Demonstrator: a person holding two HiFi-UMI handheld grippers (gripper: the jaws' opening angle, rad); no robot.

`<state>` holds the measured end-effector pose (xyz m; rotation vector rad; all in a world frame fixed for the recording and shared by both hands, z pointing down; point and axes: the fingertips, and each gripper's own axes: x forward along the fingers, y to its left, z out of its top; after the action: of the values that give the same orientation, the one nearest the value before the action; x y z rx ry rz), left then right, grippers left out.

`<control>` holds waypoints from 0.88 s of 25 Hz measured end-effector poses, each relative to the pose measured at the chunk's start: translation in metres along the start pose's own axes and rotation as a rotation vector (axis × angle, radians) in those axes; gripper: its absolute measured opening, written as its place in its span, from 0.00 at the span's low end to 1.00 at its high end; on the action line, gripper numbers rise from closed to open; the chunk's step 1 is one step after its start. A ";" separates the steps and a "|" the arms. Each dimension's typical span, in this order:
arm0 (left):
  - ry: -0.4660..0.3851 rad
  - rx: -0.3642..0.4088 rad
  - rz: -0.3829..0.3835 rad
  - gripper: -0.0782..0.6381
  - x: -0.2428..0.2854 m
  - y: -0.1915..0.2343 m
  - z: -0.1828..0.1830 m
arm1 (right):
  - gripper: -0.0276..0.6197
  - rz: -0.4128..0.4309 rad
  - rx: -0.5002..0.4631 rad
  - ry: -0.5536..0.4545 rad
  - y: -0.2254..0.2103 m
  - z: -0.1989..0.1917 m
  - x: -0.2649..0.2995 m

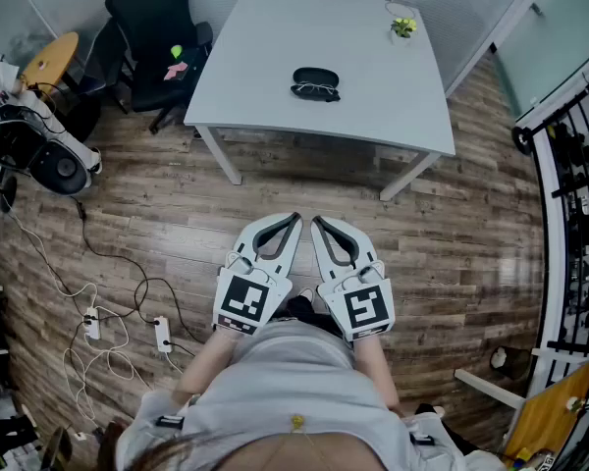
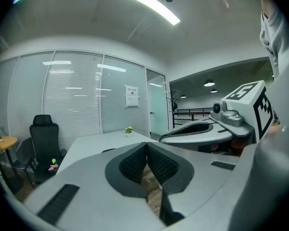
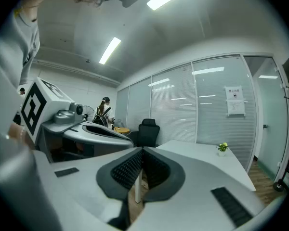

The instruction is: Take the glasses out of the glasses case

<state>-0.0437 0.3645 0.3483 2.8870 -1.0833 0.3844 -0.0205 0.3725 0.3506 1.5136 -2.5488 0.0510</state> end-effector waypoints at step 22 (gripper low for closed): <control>-0.019 -0.033 0.032 0.15 0.043 0.017 0.001 | 0.07 -0.045 0.053 -0.010 -0.050 -0.007 0.021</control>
<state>-0.0235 0.3243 0.3566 2.8533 -1.1296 0.3372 0.0141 0.3313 0.3578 1.5930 -2.5395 0.1061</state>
